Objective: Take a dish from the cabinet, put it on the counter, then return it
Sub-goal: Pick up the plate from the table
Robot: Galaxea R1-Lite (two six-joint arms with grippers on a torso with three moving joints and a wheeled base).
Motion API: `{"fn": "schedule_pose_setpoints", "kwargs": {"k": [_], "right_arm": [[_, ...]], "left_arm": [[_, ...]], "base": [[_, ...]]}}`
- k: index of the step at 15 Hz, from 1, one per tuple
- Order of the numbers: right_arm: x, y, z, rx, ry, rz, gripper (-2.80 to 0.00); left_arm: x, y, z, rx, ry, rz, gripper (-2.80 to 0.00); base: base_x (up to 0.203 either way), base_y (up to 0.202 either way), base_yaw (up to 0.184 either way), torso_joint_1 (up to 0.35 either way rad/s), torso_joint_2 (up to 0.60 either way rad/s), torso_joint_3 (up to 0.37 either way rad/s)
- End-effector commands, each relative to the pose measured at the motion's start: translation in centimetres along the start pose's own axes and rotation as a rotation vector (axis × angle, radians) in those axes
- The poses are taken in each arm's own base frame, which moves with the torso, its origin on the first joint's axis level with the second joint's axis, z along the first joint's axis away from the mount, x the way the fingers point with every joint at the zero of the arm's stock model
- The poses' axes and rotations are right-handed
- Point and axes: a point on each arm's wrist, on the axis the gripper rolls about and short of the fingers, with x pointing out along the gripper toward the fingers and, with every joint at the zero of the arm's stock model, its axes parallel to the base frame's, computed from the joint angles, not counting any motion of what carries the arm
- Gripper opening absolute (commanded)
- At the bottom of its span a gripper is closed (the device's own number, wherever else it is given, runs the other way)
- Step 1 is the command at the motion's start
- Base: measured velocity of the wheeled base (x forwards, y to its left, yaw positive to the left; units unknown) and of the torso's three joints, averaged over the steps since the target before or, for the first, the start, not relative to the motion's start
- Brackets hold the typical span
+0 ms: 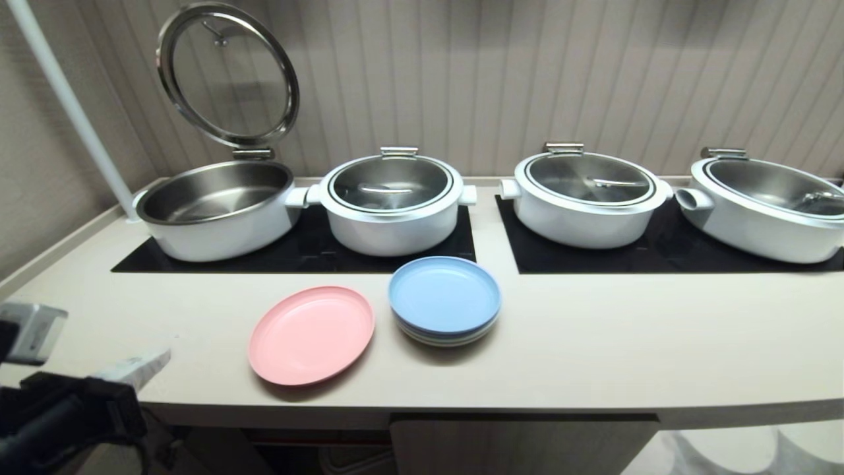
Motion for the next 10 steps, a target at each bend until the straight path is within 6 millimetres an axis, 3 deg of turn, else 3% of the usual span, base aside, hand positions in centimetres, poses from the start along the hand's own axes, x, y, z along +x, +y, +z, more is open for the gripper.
{"fn": "schedule_pose_setpoints", "kwargs": {"k": [1, 5, 10], "right_arm": [[0.0, 0.0, 0.0, 0.001, -0.001, 0.0, -2.8], [0.0, 0.0, 0.0, 0.001, 0.0, 0.0, -2.8], [0.0, 0.0, 0.0, 0.001, -0.001, 0.0, -2.8]], "left_arm": [[-3.3, -0.5, -1.1, 0.044, -0.095, -0.002, -2.8], [-7.4, -1.3, -3.2, 0.101, -0.141, -0.019, -2.8], [-12.2, -1.9, -7.6, 0.138, -0.213, -0.058, -2.8]], "base": [[0.0, 0.0, 0.0, 0.0, 0.0, 0.0], [0.0, 0.0, 0.0, 0.0, 0.0, 0.0], [0.0, 0.0, 0.0, 0.0, 0.0, 0.0]]}}
